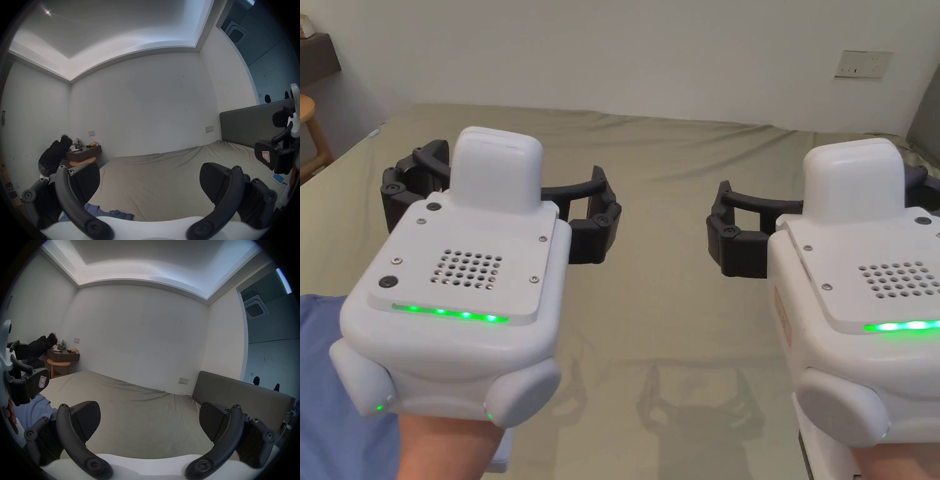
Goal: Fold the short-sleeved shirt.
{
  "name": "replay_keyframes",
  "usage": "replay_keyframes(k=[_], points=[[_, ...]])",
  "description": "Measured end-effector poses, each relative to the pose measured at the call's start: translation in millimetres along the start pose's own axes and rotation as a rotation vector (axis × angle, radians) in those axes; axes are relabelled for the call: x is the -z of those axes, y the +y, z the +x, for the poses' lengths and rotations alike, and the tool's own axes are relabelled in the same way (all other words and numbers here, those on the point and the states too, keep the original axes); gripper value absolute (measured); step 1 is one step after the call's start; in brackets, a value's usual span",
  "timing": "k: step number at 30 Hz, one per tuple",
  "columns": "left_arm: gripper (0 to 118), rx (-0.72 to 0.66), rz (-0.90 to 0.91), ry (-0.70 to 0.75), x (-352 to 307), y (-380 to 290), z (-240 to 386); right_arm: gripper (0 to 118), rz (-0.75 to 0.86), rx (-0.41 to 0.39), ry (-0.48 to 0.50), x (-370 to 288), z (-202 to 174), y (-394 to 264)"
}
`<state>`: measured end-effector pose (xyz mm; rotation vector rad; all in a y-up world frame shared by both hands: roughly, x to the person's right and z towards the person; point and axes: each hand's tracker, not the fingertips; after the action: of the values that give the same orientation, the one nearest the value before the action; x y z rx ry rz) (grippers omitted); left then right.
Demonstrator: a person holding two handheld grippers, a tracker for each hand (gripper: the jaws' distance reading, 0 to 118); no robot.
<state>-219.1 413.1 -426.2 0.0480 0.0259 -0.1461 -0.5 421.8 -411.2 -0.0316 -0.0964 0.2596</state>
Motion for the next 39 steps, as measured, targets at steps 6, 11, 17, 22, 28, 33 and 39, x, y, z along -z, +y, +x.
replay_keyframes(k=[6,11,17,22,28,33,39], points=[[118,0.557,0.109,0.06,8,-18,22,118,0.074,-0.436,-0.003,4,-11,-9],[118,1.389,0.411,0.318,23,-75,47,118,0.313,-1.2,-0.26,14,-40,-56],[118,0.237,-0.032,0.01,22,-19,12,118,-0.035,-0.352,-0.003,20,-13,-5],[118,-0.568,-0.157,-0.295,31,-26,-38,118,-0.168,0.517,0.362,28,47,0],[118,-0.041,0.043,-0.039,7,-15,-4,118,-0.058,0.141,0.093,16,18,-3],[118,-0.051,0.039,-0.037,7,-12,-3,118,-0.041,0.11,0.077,12,11,-5],[118,0.007,0.05,-0.041,4,-11,3,118,0.002,0.059,0.054,6,7,-3]])
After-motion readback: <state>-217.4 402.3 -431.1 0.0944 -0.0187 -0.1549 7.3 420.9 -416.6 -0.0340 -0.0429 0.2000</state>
